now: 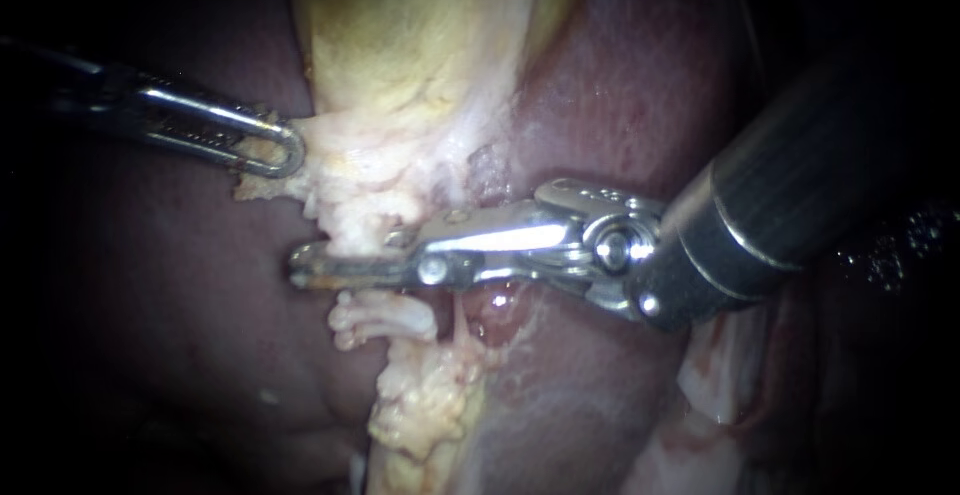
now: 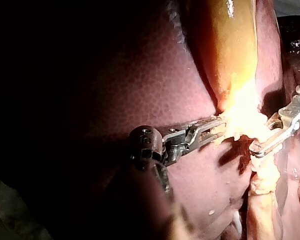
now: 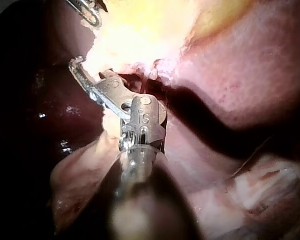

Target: Going back third clip left tube

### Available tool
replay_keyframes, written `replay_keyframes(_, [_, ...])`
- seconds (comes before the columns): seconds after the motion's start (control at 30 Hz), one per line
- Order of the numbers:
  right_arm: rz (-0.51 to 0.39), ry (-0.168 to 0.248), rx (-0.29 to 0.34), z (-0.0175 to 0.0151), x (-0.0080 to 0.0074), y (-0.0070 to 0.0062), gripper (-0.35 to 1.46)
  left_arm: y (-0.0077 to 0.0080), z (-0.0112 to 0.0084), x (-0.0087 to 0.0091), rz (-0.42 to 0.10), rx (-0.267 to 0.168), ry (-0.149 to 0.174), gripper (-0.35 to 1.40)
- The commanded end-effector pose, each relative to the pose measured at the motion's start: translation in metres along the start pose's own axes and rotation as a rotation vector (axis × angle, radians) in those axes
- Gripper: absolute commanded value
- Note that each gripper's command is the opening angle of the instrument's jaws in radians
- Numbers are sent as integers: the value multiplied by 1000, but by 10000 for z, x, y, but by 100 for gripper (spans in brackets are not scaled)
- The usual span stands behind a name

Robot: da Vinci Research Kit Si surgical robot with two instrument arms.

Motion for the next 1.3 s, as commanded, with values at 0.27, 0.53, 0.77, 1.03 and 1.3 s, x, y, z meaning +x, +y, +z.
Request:
replay_keyframes(0.27, [-41,-13,21,6,-5,3,14,0,0,0,0,1,0,-35])
replay_keyframes(0.53, [-100,-10,9,20,-10,19,42,0,0,0,1,1,0,-35])
replay_keyframes(0.77, [-225,17,-59,16,-17,54,45,1,1,0,0,1,0,-35])
replay_keyframes(1.03, [-331,40,-128,-2,-17,75,47,2,1,0,0,1,0,-35])
replay_keyframes(1.3, [-380,65,-197,-16,-19,82,49,3,-1,1,-1,0,0,-35])
